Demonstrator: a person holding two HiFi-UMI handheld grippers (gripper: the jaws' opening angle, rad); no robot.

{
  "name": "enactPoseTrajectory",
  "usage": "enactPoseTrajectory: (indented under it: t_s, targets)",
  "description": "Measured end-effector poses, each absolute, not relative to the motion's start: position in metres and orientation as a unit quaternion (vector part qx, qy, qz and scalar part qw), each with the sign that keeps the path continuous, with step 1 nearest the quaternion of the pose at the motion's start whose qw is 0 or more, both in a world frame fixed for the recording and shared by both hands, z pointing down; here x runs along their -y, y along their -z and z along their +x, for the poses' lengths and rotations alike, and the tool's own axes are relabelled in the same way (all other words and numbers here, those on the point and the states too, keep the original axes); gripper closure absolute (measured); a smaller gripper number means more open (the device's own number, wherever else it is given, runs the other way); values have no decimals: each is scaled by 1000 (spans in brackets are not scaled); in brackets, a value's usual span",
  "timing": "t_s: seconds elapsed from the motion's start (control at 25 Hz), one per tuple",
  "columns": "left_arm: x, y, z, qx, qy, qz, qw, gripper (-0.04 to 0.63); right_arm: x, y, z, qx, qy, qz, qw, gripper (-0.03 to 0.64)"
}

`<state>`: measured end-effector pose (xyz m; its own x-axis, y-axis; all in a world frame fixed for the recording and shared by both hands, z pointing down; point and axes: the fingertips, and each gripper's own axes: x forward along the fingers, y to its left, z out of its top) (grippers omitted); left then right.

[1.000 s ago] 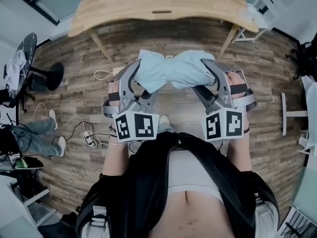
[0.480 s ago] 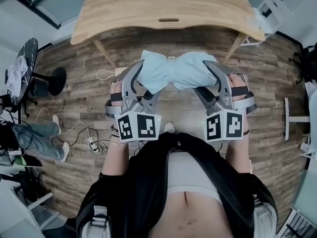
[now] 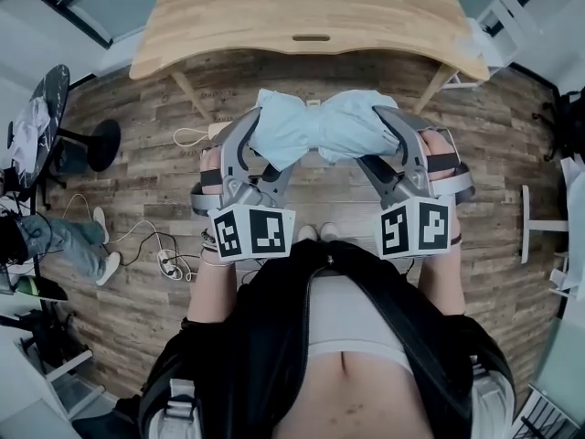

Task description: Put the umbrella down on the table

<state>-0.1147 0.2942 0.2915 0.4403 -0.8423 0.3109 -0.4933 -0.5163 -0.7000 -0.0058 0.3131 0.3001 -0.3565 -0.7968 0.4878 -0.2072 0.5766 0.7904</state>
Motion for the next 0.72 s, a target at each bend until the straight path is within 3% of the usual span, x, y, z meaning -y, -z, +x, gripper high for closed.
enactPoseTrajectory:
  t_s: [0.72]
  targets:
    - [-280,-306,-117,-384,325,-819,275,270,-305,-316,-10,752,299,352,471,258]
